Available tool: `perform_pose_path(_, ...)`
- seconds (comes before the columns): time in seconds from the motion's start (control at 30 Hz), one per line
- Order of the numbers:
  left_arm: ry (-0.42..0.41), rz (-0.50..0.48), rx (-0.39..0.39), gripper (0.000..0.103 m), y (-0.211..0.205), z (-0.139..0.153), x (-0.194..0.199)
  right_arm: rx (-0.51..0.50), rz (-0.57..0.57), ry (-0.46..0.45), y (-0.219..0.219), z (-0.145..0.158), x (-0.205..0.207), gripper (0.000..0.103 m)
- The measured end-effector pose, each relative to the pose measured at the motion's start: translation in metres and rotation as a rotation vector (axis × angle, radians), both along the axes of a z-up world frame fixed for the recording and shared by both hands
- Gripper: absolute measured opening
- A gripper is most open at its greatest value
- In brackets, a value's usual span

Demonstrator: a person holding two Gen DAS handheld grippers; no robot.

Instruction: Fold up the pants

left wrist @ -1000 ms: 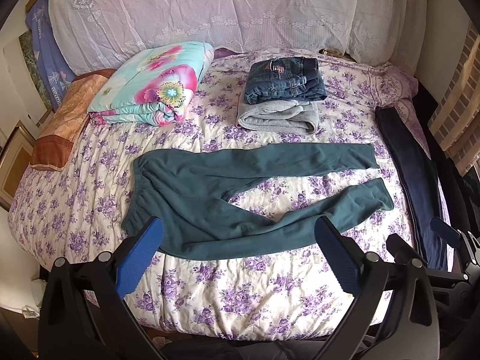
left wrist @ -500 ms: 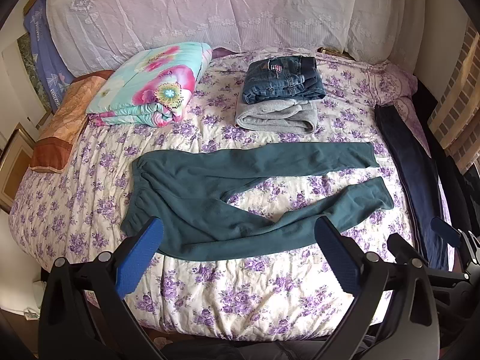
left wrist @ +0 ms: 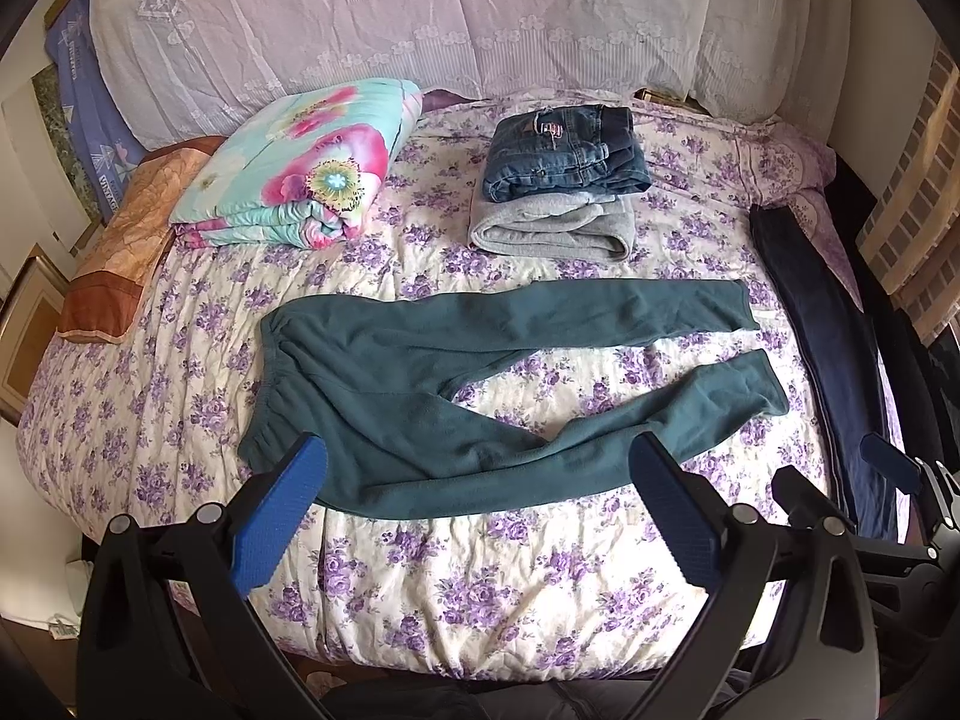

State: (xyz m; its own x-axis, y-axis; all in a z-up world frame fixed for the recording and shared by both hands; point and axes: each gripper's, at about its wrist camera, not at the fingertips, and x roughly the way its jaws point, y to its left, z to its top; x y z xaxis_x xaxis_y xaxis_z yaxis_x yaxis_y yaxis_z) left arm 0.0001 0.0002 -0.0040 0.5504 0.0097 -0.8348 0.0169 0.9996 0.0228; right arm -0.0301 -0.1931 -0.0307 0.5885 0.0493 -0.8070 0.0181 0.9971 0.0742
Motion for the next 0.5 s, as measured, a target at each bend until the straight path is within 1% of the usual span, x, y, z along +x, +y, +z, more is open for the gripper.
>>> perform_pose_path(0.03, 0.001, 0.001, -0.001, 0.098, 0.0, 0.0, 0.0, 0.0, 0.001, 0.001, 0.0, 0.001, 0.001, 0.099)
perform_pose_path(0.13, 0.003, 0.002, 0.0, 0.098, -0.001, -0.002, -0.002, 0.0, 0.003, 0.004, 0.001, -0.012, -0.006, 0.099)
perform_pose_path(0.23, 0.006, 0.002, 0.001, 0.098, -0.002, -0.005, -0.003, 0.0, 0.002, 0.004, 0.001, -0.008, -0.003, 0.099)
perform_pose_path(0.33, 0.006, 0.002, 0.001, 0.098, -0.002, -0.005, -0.002, 0.0, 0.004, 0.006, 0.001, -0.016, -0.004, 0.099)
perform_pose_path(0.43, 0.009, 0.004, 0.0, 0.098, -0.002, -0.005, -0.002, -0.001, 0.005, 0.007, 0.002, -0.018, -0.004, 0.099)
perform_pose_path(0.5, 0.01, 0.004, -0.001, 0.098, -0.001, -0.007, -0.002, -0.001, 0.004, 0.009, 0.006, -0.013, -0.002, 0.099)
